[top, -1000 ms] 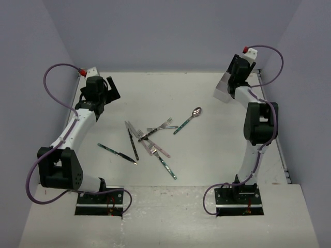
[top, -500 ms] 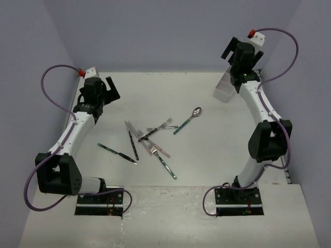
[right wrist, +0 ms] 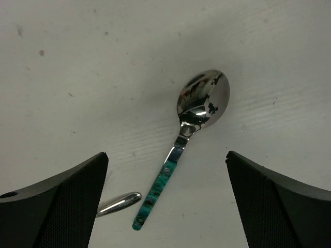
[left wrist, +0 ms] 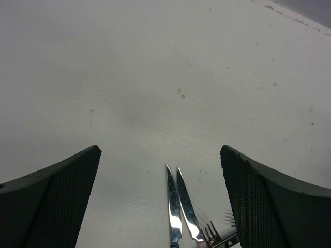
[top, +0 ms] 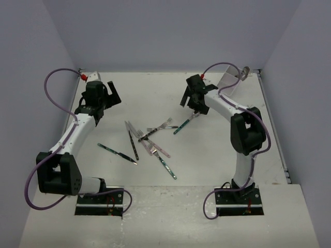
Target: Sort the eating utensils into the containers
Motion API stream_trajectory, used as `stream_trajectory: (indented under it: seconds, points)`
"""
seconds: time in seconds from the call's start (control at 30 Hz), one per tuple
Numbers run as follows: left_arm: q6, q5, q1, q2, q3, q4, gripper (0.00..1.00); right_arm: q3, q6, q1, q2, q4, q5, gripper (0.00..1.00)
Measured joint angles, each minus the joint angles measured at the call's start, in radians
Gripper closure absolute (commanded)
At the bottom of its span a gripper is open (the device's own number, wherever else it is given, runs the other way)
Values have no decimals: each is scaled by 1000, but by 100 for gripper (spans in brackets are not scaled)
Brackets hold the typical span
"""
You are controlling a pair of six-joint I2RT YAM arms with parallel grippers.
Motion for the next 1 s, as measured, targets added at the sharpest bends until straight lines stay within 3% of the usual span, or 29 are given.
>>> stream_trajectory:
  seconds: [0.17, 0.3, 0.47, 0.6, 0.7, 0.77, 0.8, 1.0]
  points:
    - [-8, 27, 0, 0, -24, -1, 0, -36, 38, 10, 54, -37, -42, 7]
    - [-10, 34, 0, 0, -35, -1, 0, -36, 68, 40, 74, -45, -50, 15]
    - [-11, 34, 0, -6, -50, 5, 0, -75, 105, 64, 81, -45, -50, 41]
    - [-11, 34, 0, -10, -50, 5, 0, -81, 124, 65, 95, -52, -47, 68]
    - [-11, 34, 0, -16, -50, 5, 0, -81, 127, 64, 99, -59, -42, 84]
    - [-11, 31, 0, -22, -50, 5, 0, -81, 127, 64, 99, -60, -41, 89]
    - [-11, 29, 0, -27, -50, 5, 0, -81, 124, 64, 99, -58, -40, 98]
    - [-11, 17, 0, -56, -50, 6, 0, -108, 108, 64, 84, -30, -29, 100]
